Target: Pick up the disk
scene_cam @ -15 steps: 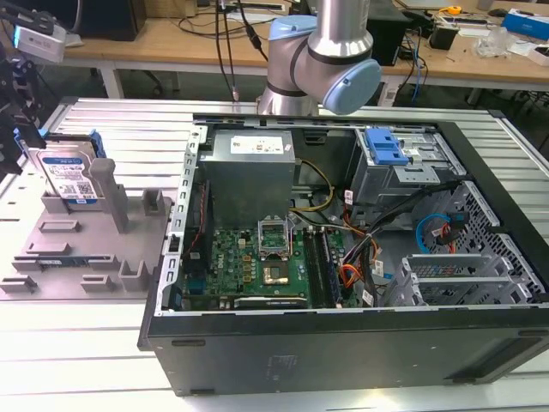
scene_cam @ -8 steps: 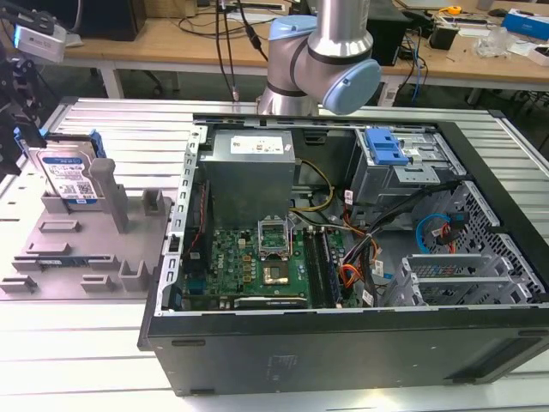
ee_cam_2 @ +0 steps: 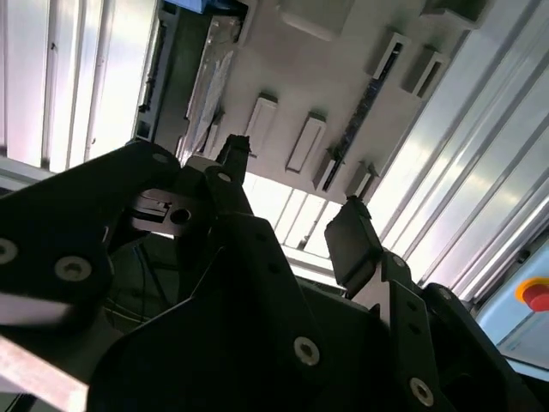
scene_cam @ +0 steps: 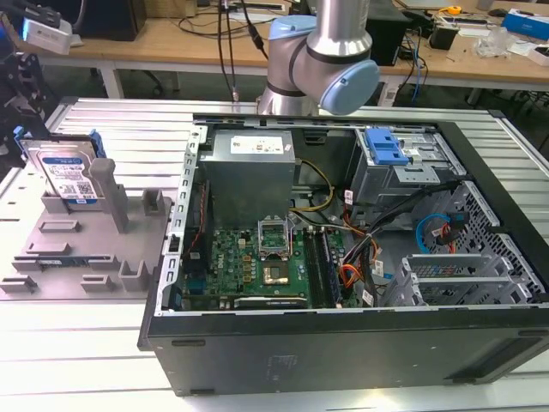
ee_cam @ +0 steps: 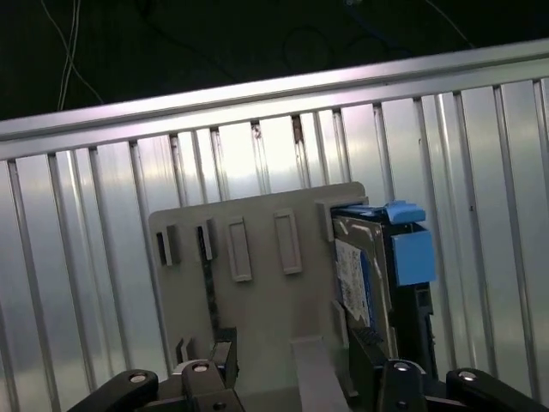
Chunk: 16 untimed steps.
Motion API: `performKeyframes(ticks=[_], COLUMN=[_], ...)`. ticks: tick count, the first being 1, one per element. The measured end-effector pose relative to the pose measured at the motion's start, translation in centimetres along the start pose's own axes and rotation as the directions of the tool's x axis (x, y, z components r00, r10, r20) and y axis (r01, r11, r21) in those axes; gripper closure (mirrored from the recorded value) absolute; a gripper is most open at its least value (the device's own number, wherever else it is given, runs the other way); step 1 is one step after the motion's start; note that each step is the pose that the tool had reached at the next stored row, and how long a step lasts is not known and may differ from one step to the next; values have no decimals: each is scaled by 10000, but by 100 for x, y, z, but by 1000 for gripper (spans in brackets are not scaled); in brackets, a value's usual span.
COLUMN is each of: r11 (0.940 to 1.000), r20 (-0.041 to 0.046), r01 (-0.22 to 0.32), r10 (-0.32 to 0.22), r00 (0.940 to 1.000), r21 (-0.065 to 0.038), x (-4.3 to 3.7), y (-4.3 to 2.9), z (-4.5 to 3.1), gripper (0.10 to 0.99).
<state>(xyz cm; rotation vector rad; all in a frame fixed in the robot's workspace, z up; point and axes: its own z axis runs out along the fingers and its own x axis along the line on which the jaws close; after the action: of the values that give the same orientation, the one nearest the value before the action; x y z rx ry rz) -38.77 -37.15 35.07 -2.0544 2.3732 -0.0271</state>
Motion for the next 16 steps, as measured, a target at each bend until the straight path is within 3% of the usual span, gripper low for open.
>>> performKeyframes(ticks=[5,10,12,14,16], r11=[9999,9998,9998,9998,9997], r20=[-23,-32,-35,-27,-25], r01=[149,190,192,189,249], r10=[-149,-190,-191,-189,-248], r00=[9999,9998,9998,9998,9997], r21=[8,15,29,76,85], x=[-190,-458,-492,-478,-473], y=[28,70,119,252,286], z=[-1,-2,-2,4,9], gripper=[455,455,455,455,455])
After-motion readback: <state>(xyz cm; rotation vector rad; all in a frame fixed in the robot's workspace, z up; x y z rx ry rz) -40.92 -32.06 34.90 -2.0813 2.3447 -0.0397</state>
